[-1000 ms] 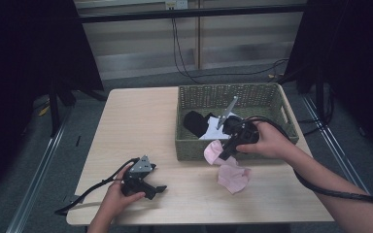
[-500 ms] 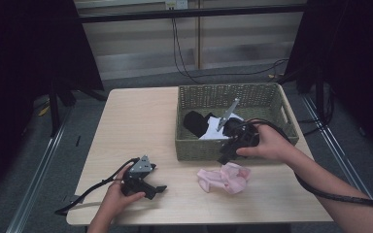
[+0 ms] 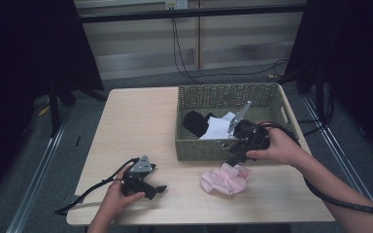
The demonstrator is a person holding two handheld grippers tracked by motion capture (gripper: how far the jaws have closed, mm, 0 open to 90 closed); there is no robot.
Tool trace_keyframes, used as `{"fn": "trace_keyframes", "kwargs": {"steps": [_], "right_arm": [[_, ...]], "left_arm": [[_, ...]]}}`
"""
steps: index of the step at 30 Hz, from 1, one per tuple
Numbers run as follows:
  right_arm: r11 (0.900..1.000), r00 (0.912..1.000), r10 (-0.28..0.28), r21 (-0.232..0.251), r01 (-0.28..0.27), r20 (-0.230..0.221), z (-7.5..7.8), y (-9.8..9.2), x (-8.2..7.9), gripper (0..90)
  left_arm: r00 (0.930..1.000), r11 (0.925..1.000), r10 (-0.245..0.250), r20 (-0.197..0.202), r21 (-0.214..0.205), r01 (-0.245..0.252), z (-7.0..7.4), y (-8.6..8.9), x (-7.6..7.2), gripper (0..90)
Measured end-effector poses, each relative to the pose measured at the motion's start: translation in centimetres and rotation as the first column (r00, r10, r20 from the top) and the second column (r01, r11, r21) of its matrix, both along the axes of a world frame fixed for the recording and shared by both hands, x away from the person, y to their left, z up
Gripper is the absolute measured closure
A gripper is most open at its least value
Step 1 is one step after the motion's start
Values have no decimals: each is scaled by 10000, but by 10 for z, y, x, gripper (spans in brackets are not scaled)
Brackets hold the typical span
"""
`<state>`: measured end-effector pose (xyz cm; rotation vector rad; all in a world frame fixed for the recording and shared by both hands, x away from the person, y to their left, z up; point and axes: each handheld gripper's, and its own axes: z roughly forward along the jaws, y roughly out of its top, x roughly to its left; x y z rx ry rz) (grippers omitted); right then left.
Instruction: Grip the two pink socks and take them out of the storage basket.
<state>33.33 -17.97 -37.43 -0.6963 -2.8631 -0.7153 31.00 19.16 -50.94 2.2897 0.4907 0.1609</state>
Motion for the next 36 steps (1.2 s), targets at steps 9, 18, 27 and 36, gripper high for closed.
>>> {"fn": "trace_keyframes", "kwargs": {"steps": [9,18,27,36], "right_arm": [[9987,9986,-507,-87,509,156,-11,-25,-7,411],[9966,9960,-825,2,826,354,-24,-42,-17,367],[9937,9927,-1125,37,1124,436,-41,-52,-27,322],[9830,9814,-1832,233,1821,573,-61,-68,-37,277]], "left_arm": [[10000,10000,2,0,-3,-2,0,0,0,82],[10000,10000,-4,2,3,4,0,0,0,82],[10000,10000,0,1,-1,0,0,0,0,82],[10000,10000,-3,3,1,3,0,0,0,82]]}}
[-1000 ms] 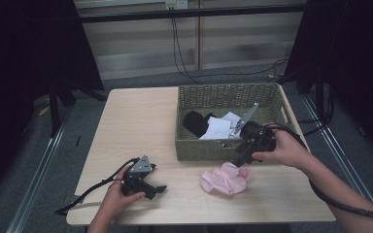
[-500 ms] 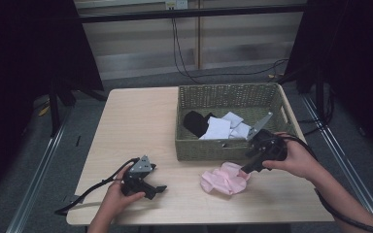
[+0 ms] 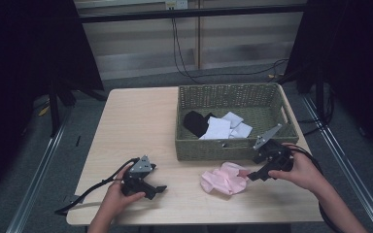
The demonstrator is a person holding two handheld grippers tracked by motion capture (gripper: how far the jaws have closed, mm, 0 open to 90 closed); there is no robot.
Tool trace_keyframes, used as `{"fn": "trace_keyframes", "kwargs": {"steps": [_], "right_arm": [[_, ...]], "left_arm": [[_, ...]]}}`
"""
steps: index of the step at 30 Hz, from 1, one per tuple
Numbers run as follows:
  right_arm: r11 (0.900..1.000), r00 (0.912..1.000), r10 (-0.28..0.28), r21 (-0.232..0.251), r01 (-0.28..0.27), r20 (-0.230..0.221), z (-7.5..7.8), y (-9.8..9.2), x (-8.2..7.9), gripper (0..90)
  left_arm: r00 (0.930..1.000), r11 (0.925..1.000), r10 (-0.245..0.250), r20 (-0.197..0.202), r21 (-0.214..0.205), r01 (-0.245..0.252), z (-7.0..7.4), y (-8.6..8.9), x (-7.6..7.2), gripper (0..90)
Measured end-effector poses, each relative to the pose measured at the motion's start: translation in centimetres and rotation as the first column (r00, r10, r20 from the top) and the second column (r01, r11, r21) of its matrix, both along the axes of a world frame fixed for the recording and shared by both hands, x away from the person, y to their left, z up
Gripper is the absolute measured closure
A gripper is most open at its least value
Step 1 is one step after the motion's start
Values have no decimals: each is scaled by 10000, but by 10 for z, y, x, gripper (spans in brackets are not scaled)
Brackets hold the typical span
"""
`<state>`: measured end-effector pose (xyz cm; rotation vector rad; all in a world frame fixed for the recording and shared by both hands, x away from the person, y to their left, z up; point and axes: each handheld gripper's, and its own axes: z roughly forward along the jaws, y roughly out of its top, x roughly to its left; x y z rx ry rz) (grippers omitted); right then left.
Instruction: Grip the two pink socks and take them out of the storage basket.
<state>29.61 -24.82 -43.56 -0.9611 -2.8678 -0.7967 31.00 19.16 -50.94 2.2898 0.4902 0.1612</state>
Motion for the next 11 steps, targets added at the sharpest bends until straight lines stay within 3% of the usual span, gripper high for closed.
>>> {"fn": "trace_keyframes", "kwargs": {"steps": [6,11], "right_arm": [[9993,9992,-361,138,359,189,-14,-9,-8,271],[9990,9991,-292,-318,302,308,-20,-8,-12,261]], "left_arm": [[10000,10000,-2,2,-7,2,0,0,0,82],[10000,10000,-2,2,-6,2,0,0,0,82]]}}
